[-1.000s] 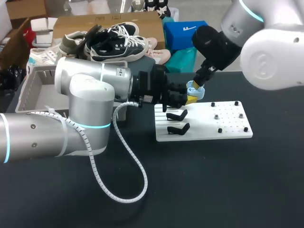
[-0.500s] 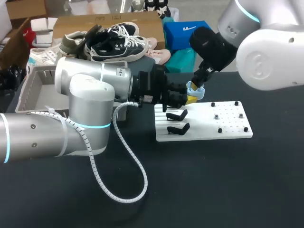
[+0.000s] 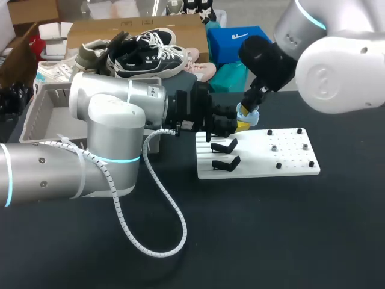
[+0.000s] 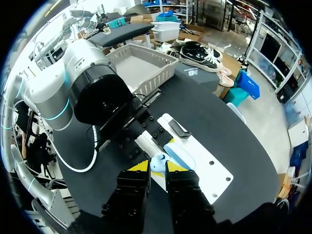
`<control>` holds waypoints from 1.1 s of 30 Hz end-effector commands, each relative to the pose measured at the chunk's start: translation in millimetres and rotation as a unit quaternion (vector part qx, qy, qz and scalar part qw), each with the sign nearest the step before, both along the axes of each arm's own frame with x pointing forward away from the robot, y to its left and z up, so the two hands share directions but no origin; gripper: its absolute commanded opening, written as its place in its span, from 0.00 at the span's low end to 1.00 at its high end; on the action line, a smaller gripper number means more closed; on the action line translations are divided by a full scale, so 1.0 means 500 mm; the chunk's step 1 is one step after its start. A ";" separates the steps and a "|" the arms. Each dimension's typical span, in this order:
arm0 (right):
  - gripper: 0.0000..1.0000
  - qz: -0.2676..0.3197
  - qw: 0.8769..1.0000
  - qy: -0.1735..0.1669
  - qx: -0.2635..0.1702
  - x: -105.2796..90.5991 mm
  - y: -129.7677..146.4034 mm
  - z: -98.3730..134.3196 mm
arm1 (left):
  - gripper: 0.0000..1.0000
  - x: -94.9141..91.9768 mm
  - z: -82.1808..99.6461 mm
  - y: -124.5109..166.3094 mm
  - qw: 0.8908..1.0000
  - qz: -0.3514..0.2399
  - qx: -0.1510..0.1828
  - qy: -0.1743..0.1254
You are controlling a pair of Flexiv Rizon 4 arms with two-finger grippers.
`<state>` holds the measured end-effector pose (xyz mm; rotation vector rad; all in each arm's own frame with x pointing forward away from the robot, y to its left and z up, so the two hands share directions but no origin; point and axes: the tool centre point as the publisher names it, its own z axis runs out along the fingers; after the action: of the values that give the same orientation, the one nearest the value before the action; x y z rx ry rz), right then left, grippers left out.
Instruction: Pick up each earbud case from the left stands, insert the matching earbuds, close the lid, and place the case in the box.
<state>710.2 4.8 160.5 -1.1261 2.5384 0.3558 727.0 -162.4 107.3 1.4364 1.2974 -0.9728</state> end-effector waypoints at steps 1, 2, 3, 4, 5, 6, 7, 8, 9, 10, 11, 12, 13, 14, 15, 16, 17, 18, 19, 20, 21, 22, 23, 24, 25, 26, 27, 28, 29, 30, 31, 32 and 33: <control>0.00 0.000 1.000 0.002 -0.002 0.004 0.001 -0.004 | 0.00 -0.001 -0.001 0.000 1.000 0.001 -0.001 -0.001; 0.00 0.000 1.000 0.002 -0.002 0.005 0.000 -0.004 | 0.00 -0.001 -0.001 0.000 1.000 0.001 -0.001 -0.001; 0.00 -0.001 1.000 0.002 -0.003 0.005 -0.001 -0.005 | 0.00 -0.001 -0.001 0.000 1.000 0.001 -0.001 -0.001; 0.00 -0.001 1.000 0.002 -0.004 0.005 -0.002 -0.006 | 0.00 -0.001 -0.001 0.000 1.000 0.001 -0.001 -0.001; 0.00 -0.002 1.000 0.003 -0.004 0.005 -0.002 -0.006 | 0.00 -0.001 -0.001 0.000 1.000 0.001 -0.001 -0.001; 0.00 -0.002 1.000 0.003 -0.005 0.005 -0.003 -0.006 | 0.00 -0.001 -0.001 0.000 1.000 0.001 -0.001 -0.001; 0.00 -0.003 1.000 0.003 -0.005 0.005 -0.003 -0.006 | 0.00 -0.001 -0.001 0.000 1.000 0.001 -0.001 -0.001; 0.00 -0.003 1.000 0.003 -0.006 0.006 -0.004 -0.006 | 0.00 -0.001 -0.001 0.000 1.000 0.001 -0.001 -0.001; 0.00 -0.004 1.000 0.003 -0.007 0.006 -0.004 -0.007 | 0.00 -0.001 -0.001 0.000 1.000 0.001 -0.001 -0.001; 0.00 -0.004 1.000 0.003 -0.009 0.007 -0.003 -0.008 | 0.00 -0.001 -0.001 0.000 1.000 0.001 -0.001 -0.001; 0.00 -0.005 1.000 0.003 -0.010 0.007 -0.002 -0.009 | 0.00 -0.001 -0.001 0.000 1.000 0.001 -0.001 -0.001; 0.00 -0.004 1.000 0.003 -0.011 0.008 -0.001 -0.010 | 0.00 -0.001 -0.001 0.000 1.000 0.001 -0.001 -0.001; 0.00 -0.004 1.000 0.003 -0.013 0.008 0.000 -0.011 | 0.00 -0.001 -0.001 0.000 1.000 0.001 -0.001 -0.001; 0.00 -0.004 1.000 0.003 -0.015 0.008 0.001 -0.012 | 0.00 -0.001 -0.001 0.000 1.000 0.001 -0.001 -0.001; 0.00 -0.004 1.000 0.003 -0.015 0.008 0.001 -0.013 | 0.00 -0.001 -0.001 0.000 1.000 0.001 -0.001 -0.001; 0.00 -0.004 1.000 0.004 -0.015 0.009 0.002 -0.013 | 0.00 -0.001 -0.001 0.000 1.000 0.001 -0.001 -0.001; 0.00 -0.004 1.000 0.004 -0.016 0.009 0.002 -0.014 | 0.00 -0.001 -0.001 0.000 1.000 0.001 -0.001 -0.001; 0.00 -0.004 1.000 0.004 -0.016 0.009 0.002 -0.014 | 0.00 -0.001 -0.001 0.000 1.000 0.001 -0.001 -0.001; 0.00 -0.004 1.000 0.004 -0.016 0.009 0.002 -0.014 | 0.00 -0.001 -0.001 0.000 1.000 0.001 -0.001 -0.001; 0.00 -0.005 1.000 0.005 -0.015 0.010 0.002 -0.014 | 0.00 -0.001 -0.001 0.000 1.000 0.001 -0.001 -0.001; 0.00 -0.005 1.000 0.005 -0.015 0.010 0.002 -0.014 | 0.00 -0.001 -0.001 0.000 1.000 0.001 -0.001 -0.001; 0.00 -0.005 1.000 0.005 -0.015 0.010 0.002 -0.014 | 0.00 -0.001 -0.001 0.000 1.000 0.001 -0.001 -0.001; 0.00 -0.005 1.000 0.005 -0.015 0.010 0.002 -0.014 | 0.00 -0.001 -0.001 0.000 1.000 0.001 -0.001 -0.001; 0.00 -0.005 1.000 0.005 -0.015 0.009 0.002 -0.014 | 0.00 -0.001 -0.001 0.000 1.000 0.001 -0.001 -0.001; 0.00 -0.005 1.000 0.004 -0.015 0.009 0.002 -0.014 | 0.00 -0.001 -0.001 0.000 1.000 0.001 -0.001 -0.001; 0.02 -0.006 1.000 0.004 -0.015 0.008 0.002 -0.014 | 0.00 -0.001 -0.001 0.000 1.000 0.001 -0.001 -0.001; 0.04 -0.006 1.000 0.003 -0.015 0.008 0.001 -0.014 | 0.00 -0.001 -0.001 0.000 1.000 0.001 -0.001 -0.001; 0.07 -0.007 1.000 0.004 -0.015 0.008 0.000 -0.013 | 0.00 -0.001 -0.001 0.000 1.000 0.001 -0.001 -0.001; 0.08 -0.008 1.000 0.004 -0.015 0.008 -0.001 -0.013 | 0.00 -0.001 -0.001 0.000 1.000 0.001 -0.001 -0.001; 0.09 -0.008 1.000 0.003 -0.015 0.007 -0.002 -0.012 | 0.00 -0.001 -0.001 0.000 1.000 0.001 -0.001 -0.001; 0.10 -0.009 1.000 0.003 -0.014 0.006 -0.003 -0.012 | 0.00 -0.001 -0.001 0.000 1.000 0.001 -0.001 -0.001; 0.12 -0.009 1.000 0.003 -0.014 0.006 -0.003 -0.011 | 0.00 -0.001 -0.001 0.000 1.000 0.001 -0.001 -0.001; 0.13 -0.009 1.000 0.002 -0.013 0.005 -0.004 -0.011 | 0.00 -0.001 -0.001 0.000 1.000 0.001 -0.001 -0.001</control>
<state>713.9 3.5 154.9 -1.1175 2.5644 0.3255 727.3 -162.1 106.9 1.4360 1.2977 -0.9723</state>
